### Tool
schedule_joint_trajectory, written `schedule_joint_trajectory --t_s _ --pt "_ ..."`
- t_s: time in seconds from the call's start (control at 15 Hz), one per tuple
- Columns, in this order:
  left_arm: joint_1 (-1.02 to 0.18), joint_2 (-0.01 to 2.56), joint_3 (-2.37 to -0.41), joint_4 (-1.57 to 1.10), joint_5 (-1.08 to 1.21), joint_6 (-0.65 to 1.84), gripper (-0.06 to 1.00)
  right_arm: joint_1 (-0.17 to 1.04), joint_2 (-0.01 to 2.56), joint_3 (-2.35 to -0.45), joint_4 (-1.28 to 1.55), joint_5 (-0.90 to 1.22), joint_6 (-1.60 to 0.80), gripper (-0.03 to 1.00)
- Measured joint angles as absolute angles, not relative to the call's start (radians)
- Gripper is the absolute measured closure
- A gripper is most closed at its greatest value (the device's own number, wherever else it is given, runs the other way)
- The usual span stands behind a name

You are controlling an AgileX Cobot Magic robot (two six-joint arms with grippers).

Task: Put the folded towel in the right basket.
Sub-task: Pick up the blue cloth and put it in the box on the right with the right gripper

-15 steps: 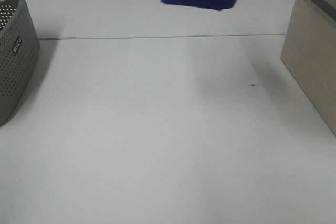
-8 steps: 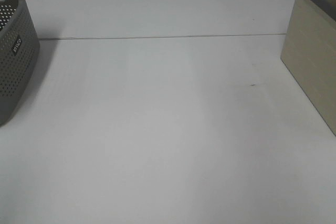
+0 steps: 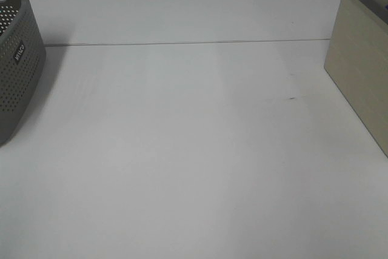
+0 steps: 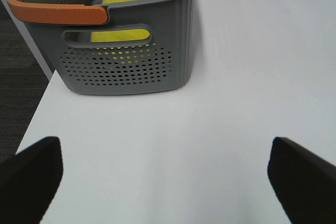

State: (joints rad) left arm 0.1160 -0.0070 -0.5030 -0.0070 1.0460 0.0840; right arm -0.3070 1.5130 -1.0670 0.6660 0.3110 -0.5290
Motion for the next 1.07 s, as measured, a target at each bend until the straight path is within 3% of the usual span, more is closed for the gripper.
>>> schedule_joint_trajectory --t_s 0.2,0.67,0.73,0.87,0.93,1.0,1.07 --pt "0.116 -0.007 -0.503 -0.007 1.046 0.084 -0.05 -0.307 1.653 -1.065 0.666 0.333 -0.529 0.86" --pt "0.116 -0.007 -0.503 -0.007 1.046 0.084 -0.05 -0.307 1.664 -1.063 0.666 0.421 -0.528 0.84" --pt "0.116 -0.007 -0.503 -0.007 1.046 0.084 -0.05 -0.307 1.664 -1.063 0.666 0.429 -0.525 0.74" --pt "0.116 -0.007 -0.503 -0.007 1.046 0.084 -0.05 -0.307 1.664 -1.063 0.662 0.442 -0.503 0.40" --pt "0.116 -0.007 -0.503 -0.007 1.046 0.084 -0.05 -0.309 1.664 -1.063 0.661 0.441 -0.497 0.29" --pt "0.116 -0.007 -0.503 -0.007 1.046 0.084 -0.05 -0.310 1.664 -1.063 0.648 0.451 -0.471 0.07" --pt "0.116 -0.007 -0.503 -0.007 1.046 0.084 -0.05 -0.310 1.664 -1.063 0.635 0.465 -0.456 0.03"
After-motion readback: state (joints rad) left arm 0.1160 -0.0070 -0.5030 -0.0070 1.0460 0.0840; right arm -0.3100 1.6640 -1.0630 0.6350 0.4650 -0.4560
